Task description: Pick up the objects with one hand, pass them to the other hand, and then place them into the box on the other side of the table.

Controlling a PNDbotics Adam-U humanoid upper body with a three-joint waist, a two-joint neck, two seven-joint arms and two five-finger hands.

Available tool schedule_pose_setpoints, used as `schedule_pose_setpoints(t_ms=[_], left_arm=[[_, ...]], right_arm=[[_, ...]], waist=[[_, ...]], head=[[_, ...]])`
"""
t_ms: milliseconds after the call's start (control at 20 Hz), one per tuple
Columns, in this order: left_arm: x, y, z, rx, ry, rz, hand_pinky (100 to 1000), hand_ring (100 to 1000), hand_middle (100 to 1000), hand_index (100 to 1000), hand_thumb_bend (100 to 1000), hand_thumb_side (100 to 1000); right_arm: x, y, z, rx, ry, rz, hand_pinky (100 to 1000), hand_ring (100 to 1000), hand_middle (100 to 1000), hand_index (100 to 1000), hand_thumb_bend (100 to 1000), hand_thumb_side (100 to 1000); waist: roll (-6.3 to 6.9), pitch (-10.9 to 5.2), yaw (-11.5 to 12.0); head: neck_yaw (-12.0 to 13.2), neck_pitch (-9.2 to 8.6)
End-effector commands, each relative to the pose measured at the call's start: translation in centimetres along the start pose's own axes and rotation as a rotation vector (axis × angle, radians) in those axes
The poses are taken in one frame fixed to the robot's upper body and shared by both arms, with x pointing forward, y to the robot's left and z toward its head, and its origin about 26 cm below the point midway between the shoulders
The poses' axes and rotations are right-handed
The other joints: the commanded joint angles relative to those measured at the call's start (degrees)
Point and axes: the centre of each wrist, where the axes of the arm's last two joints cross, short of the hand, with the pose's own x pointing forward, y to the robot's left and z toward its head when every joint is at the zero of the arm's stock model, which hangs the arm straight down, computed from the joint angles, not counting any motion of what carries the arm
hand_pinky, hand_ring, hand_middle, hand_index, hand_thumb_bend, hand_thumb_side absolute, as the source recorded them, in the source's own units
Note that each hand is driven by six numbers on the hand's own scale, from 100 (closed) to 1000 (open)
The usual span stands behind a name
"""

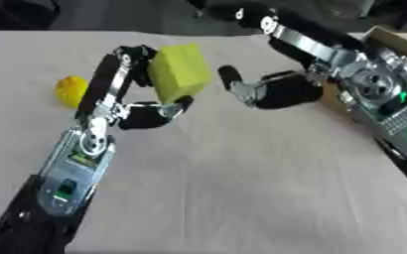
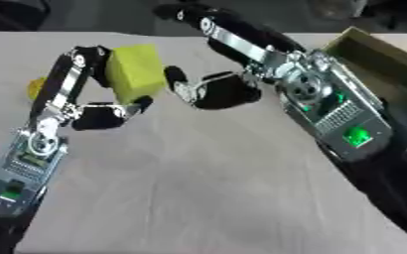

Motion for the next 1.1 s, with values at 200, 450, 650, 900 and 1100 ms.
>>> schedule_pose_setpoints(t_ms=[200, 450, 650, 900, 1100], left_arm=[[2.6, 0.7, 0.1, 0.073, -0.173, 0.101, 509, 471, 312, 372, 100, 100], [2.8, 0.4, 0.5, 0.086, -0.252, 0.183, 506, 472, 314, 373, 100, 100], [2.4, 0.7, 0.4, 0.055, -0.303, 0.232, 508, 474, 316, 370, 100, 100], [1.2, 1.9, 0.1, -0.007, -0.359, 0.448, 506, 472, 315, 364, 100, 100], [0.5, 2.4, 0.0, -0.041, -0.361, 0.516, 490, 466, 317, 361, 100, 100]], right_arm=[[0.8, -0.4, -0.2, 0.02, -0.044, 0.009, 1000, 1000, 951, 1000, 100, 201], [0.8, -0.3, -0.2, 0.035, -0.03, -0.02, 1000, 1000, 953, 1000, 100, 202], [0.8, -0.2, -0.2, 0.058, -0.013, -0.047, 1000, 1000, 956, 1000, 100, 203], [1.0, -0.3, -0.4, 0.062, 0.009, -0.07, 1000, 1000, 958, 1000, 100, 200], [1.1, -0.4, -0.5, 0.055, 0.016, -0.079, 1000, 1000, 957, 1000, 100, 199]], waist=[[-0.05, -0.45, 0.1], [-0.09, -0.22, 0.0], [-0.07, -0.17, 0.1], [-0.05, -0.11, 0.3], [-0.06, -0.05, 0.4]], head=[[-1.0, -1.52], [-1.4, -1.82], [-2.0, -1.79], [-2.9, -1.44], [-3.3, -1.17]])
